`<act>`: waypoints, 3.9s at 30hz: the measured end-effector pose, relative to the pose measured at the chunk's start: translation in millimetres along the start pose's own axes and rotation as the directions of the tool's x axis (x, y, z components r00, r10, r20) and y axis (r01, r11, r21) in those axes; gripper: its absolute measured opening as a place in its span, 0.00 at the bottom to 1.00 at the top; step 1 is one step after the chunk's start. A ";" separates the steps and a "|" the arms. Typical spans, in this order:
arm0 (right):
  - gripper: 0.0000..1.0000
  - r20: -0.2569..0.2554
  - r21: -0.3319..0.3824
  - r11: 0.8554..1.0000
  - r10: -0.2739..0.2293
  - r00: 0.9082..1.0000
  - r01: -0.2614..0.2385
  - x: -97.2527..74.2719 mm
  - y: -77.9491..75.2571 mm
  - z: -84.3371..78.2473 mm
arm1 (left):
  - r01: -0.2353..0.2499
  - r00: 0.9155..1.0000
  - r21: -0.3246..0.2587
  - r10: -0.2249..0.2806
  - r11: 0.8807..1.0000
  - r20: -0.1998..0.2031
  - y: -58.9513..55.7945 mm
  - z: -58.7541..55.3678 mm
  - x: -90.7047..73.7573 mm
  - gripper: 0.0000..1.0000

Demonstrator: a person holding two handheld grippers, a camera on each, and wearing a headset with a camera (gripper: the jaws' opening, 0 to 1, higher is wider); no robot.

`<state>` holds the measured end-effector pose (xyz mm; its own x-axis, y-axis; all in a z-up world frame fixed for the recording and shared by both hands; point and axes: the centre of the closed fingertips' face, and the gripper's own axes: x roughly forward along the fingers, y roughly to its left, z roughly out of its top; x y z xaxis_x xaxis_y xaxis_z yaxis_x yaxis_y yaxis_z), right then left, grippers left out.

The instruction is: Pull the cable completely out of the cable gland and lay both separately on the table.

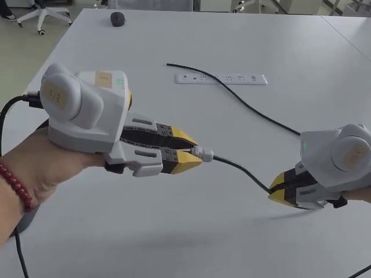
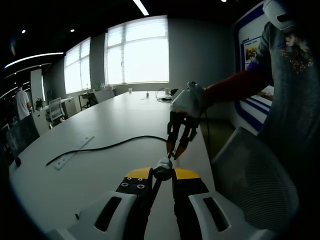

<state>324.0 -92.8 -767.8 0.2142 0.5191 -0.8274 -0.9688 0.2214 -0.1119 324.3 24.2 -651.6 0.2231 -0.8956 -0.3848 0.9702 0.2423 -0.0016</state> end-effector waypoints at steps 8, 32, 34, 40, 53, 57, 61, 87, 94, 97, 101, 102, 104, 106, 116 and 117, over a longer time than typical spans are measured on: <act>0.18 0.067 -0.020 1.000 -0.009 0.998 0.010 -6.1 1.9 29.6 | 0.009 1.000 0.003 -0.009 1.000 -0.002 -2.7 0.7 4.4 0.16; 0.20 0.226 -0.131 0.991 0.003 0.974 0.027 -29.4 16.4 114.4 | 0.002 1.000 0.007 -0.002 1.000 -0.016 -3.0 -2.6 5.6 0.16; 0.20 0.230 -0.135 0.990 0.005 0.973 0.027 -30.1 16.9 117.3 | 0.002 1.000 0.007 -0.002 1.000 -0.015 -3.2 -2.1 5.8 0.16; 0.18 0.236 -0.152 0.988 0.011 0.972 0.025 -31.1 19.3 125.1 | 0.004 1.000 0.008 -0.004 1.000 -0.013 -5.3 -1.2 7.0 0.16; 0.10 0.235 -0.184 0.983 0.021 0.972 0.023 -31.6 26.5 135.6 | 0.011 1.000 0.015 -0.011 1.000 -0.015 -11.8 -0.7 8.4 0.16; 0.07 0.233 -0.187 0.982 0.023 0.972 0.021 -32.1 28.4 136.3 | 0.014 1.000 0.015 -0.013 1.000 -0.015 -13.0 -1.3 8.9 0.16; 0.05 0.221 -0.194 0.981 0.023 0.975 0.021 -30.3 29.9 136.1 | 0.018 1.000 0.018 -0.018 1.000 -0.016 -14.3 -2.0 10.2 0.16; 0.00 0.181 -0.155 0.988 0.009 0.983 0.019 -24.9 18.4 105.9 | 0.010 1.000 0.020 -0.010 1.000 -0.014 -5.5 -3.1 2.4 0.16; 0.00 0.126 -0.106 0.994 -0.004 0.992 0.017 -19.3 12.8 73.1 | 0.001 1.000 0.017 -0.001 1.000 -0.013 -1.2 -2.7 -0.8 0.16; 0.00 0.107 -0.083 0.996 -0.012 0.994 0.021 -16.0 9.1 60.8 | -0.001 1.000 0.018 0.001 1.000 -0.012 0.1 -1.9 -1.2 0.16; 0.00 0.104 -0.056 0.998 -0.015 0.994 0.021 -14.1 7.1 51.6 | 0.001 1.000 0.020 -0.001 1.000 -0.014 -0.5 -2.1 -1.3 0.16; 0.00 0.102 -0.048 0.999 -0.014 0.995 0.019 -13.6 6.7 49.7 | 0.000 1.000 0.021 0.000 1.000 -0.015 -0.6 -2.3 -1.3 0.16; 0.00 0.100 -0.041 0.999 -0.014 0.995 0.018 -13.1 6.2 47.0 | 0.000 1.000 0.020 0.000 1.000 -0.015 -0.7 -2.2 -1.4 0.16; 0.00 0.097 -0.037 0.999 -0.017 0.995 0.021 -12.3 5.8 44.2 | -0.003 1.000 0.019 0.003 1.000 -0.014 0.0 -1.9 -1.8 0.16; 0.00 0.061 -0.009 1.000 -0.009 0.998 0.010 -6.9 5.5 26.4 | -0.011 1.000 0.019 0.011 1.000 -0.007 1.3 1.0 -3.8 0.16; 0.00 0.059 -0.010 1.000 -0.011 0.998 0.011 -6.6 5.6 25.9 | -0.010 1.000 0.019 0.010 1.000 -0.007 1.1 0.9 -3.8 0.16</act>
<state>320.5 -73.7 -748.7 0.2315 0.5649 -0.7920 -0.9675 0.2189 -0.1266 324.6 27.5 -649.4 0.2323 -0.8904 -0.3915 0.9695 0.2442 0.0200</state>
